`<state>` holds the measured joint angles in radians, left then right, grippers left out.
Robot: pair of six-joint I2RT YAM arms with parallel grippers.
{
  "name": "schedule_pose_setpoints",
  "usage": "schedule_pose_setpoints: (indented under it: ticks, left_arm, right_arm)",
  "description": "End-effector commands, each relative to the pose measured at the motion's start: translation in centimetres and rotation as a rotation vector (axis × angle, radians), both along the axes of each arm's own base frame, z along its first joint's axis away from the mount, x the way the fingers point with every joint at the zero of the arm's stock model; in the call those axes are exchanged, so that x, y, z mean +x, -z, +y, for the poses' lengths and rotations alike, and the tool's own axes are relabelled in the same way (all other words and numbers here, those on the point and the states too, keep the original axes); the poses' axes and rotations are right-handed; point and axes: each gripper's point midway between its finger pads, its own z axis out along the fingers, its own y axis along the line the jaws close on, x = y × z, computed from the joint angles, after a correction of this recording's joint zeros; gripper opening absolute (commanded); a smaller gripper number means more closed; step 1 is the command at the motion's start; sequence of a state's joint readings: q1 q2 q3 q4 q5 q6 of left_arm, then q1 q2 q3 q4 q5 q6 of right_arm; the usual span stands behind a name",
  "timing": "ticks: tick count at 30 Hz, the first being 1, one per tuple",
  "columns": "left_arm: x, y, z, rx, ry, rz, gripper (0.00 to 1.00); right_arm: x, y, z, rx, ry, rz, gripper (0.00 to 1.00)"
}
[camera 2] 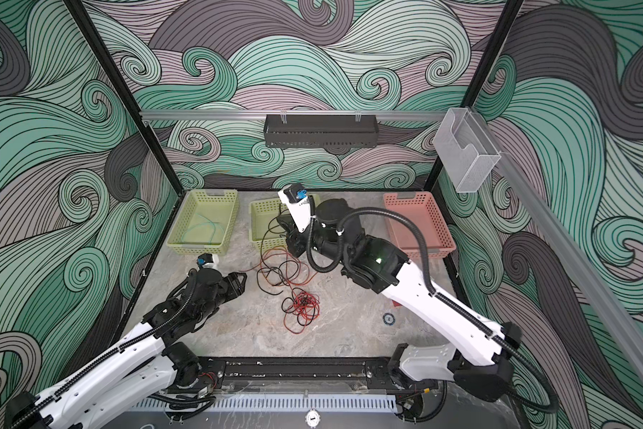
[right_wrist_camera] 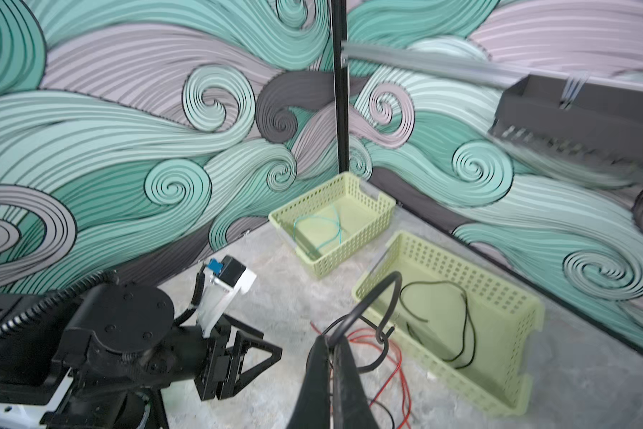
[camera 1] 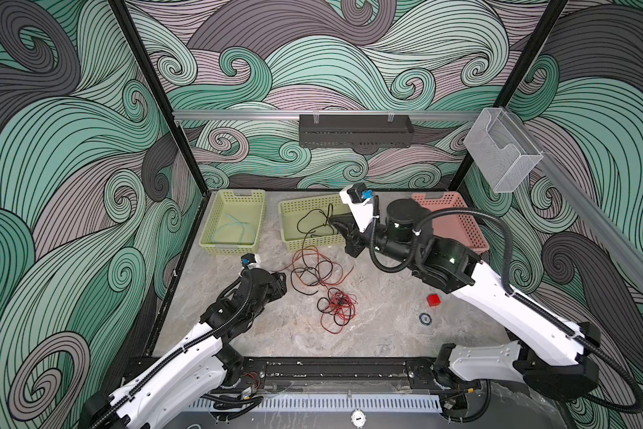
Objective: Untangle and sort cables by color
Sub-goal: Untie the cable from the cable.
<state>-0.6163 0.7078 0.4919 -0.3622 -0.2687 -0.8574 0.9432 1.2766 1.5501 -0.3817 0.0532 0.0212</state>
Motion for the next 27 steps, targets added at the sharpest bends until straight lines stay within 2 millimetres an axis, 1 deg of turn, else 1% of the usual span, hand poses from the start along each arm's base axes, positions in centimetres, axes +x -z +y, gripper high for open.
schedule_pose_setpoints:
  ticks: [1, 6, 8, 11, 15, 17, 20, 22, 25, 26, 27]
  left_arm:
    - [0.1, -1.6, 0.9, 0.035, -0.028, -0.038, 0.64]
    - [-0.2, -1.8, 1.1, 0.028, -0.027, -0.041, 0.64]
    - [-0.3, -1.7, 1.1, 0.021, -0.027, -0.039, 0.64]
    - [-0.5, -1.7, 1.2, 0.016, -0.027, -0.037, 0.64]
    - [-0.8, -1.7, 1.3, 0.012, -0.028, -0.034, 0.64]
    - [-0.9, -1.8, 1.5, 0.014, -0.029, -0.034, 0.64]
    - [-1.1, -1.6, 1.6, 0.013, -0.033, -0.038, 0.64]
    - [-1.1, -1.4, 1.7, 0.005, -0.038, -0.043, 0.64]
    - [-0.9, -1.0, 1.5, -0.013, -0.045, -0.049, 0.64]
    - [-0.9, -0.9, 1.4, -0.02, -0.043, -0.051, 0.64]
    - [-0.8, -0.9, 1.3, -0.025, -0.04, -0.053, 0.64]
  right_arm:
    - [0.7, -2.2, -0.1, -0.004, 0.028, -0.08, 0.0]
    - [0.7, -8.2, -0.5, 0.07, 0.037, -0.192, 0.0]
    - [0.4, -11.2, -0.7, 0.131, 0.037, -0.249, 0.0]
    - [0.6, -14.4, -1.2, 0.176, 0.069, -0.325, 0.0]
    - [1.9, -17.6, -1.5, 0.194, 0.132, -0.412, 0.0]
    - [2.0, -19.5, -1.9, 0.221, 0.139, -0.443, 0.0]
    - [1.4, -22.7, -2.2, 0.287, 0.123, -0.491, 0.0]
    - [0.8, -24.5, -2.2, 0.328, 0.1, -0.514, 0.0]
    - [0.1, -26.7, -2.1, 0.383, 0.069, -0.542, 0.0]
    - [-0.2, -27.6, -2.4, 0.408, 0.068, -0.557, 0.0]
    - [-0.4, -27.7, -2.3, 0.412, 0.057, -0.554, 0.0]
